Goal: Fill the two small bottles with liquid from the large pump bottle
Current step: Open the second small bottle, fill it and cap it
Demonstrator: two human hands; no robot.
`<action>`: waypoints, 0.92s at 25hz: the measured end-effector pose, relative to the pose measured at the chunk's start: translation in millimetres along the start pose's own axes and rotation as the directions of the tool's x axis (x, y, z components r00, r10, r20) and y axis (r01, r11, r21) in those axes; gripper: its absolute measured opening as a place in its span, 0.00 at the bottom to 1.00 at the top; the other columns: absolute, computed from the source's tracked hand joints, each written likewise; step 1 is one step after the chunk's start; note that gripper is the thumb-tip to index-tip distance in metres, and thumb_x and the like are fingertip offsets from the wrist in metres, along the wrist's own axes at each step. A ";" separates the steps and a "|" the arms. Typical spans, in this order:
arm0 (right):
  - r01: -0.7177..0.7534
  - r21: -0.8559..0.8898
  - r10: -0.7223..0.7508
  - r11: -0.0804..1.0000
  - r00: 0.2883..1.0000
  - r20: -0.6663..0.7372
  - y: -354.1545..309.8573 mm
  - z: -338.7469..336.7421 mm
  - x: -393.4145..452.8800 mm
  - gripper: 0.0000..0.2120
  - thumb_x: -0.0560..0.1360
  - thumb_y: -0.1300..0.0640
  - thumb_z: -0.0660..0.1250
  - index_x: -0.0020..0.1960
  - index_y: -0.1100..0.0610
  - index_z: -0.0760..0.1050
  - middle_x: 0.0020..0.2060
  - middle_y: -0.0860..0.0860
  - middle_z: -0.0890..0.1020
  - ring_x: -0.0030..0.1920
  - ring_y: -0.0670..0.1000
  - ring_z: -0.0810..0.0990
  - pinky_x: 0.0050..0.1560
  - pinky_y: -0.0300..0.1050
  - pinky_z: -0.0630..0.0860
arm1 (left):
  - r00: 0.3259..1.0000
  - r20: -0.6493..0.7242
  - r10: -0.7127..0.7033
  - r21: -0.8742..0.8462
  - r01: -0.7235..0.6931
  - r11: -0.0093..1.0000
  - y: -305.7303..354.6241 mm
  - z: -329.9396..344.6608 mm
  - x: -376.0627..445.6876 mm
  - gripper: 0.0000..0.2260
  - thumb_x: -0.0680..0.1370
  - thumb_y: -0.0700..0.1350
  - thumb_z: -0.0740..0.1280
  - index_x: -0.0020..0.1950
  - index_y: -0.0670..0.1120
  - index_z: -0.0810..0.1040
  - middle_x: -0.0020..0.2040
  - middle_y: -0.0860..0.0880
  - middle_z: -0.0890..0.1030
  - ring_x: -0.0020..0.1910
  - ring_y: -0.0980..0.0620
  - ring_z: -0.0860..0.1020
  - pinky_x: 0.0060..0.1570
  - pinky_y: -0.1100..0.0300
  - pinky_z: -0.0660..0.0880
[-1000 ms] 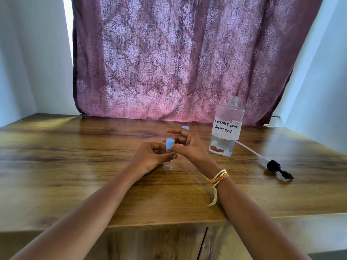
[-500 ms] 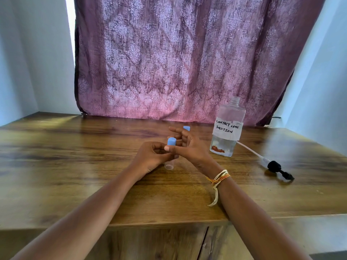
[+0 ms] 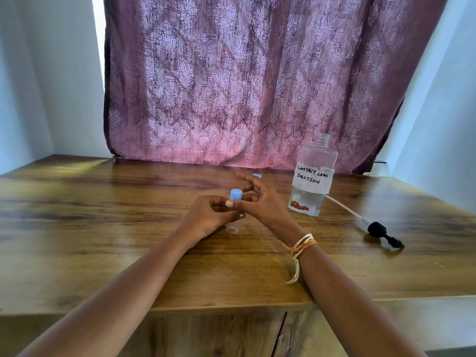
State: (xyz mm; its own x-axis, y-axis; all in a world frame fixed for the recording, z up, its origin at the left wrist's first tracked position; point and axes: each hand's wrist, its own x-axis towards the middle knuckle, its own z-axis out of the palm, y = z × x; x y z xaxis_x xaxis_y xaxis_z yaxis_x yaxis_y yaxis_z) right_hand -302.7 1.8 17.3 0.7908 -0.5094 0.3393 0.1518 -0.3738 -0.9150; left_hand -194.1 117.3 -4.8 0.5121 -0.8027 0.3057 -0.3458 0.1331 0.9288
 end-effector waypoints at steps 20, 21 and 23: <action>0.029 0.309 -0.001 0.951 0.996 -0.090 4.1 -2.9 3.8 0.14 0.74 0.69 0.69 0.56 0.58 0.75 0.47 0.58 0.85 0.53 0.57 0.83 0.58 0.51 0.77 | 0.995 -0.057 -0.081 0.003 0.081 0.997 -1.2 1.2 2.1 0.11 0.64 0.45 0.80 0.43 0.44 0.85 0.40 0.47 0.87 0.42 0.52 0.85 0.49 0.55 0.80; 0.013 0.362 0.034 0.932 0.992 -0.121 5.3 -4.2 5.1 0.12 0.73 0.69 0.69 0.53 0.58 0.76 0.47 0.57 0.85 0.54 0.58 0.82 0.60 0.54 0.76 | 0.994 -0.065 -0.082 0.009 0.083 0.997 -1.3 1.3 2.9 0.11 0.64 0.46 0.80 0.43 0.45 0.84 0.41 0.47 0.87 0.42 0.52 0.85 0.49 0.55 0.80; -0.008 0.373 0.084 0.928 0.979 -0.186 9.1 -7.0 7.3 0.11 0.71 0.66 0.73 0.51 0.56 0.77 0.46 0.56 0.86 0.52 0.56 0.82 0.61 0.56 0.76 | 0.993 -0.087 -0.080 0.025 0.083 0.996 -3.1 1.0 4.8 0.13 0.63 0.46 0.80 0.44 0.45 0.84 0.41 0.48 0.87 0.42 0.53 0.85 0.46 0.57 0.80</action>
State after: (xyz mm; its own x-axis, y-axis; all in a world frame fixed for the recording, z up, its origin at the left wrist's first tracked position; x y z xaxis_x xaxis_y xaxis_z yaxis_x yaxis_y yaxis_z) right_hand -299.7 -10.7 13.0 0.6764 -0.6743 0.2964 0.3554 -0.0537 -0.9332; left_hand -191.4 112.4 -6.5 0.6049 -0.7570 0.2471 -0.3214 0.0518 0.9455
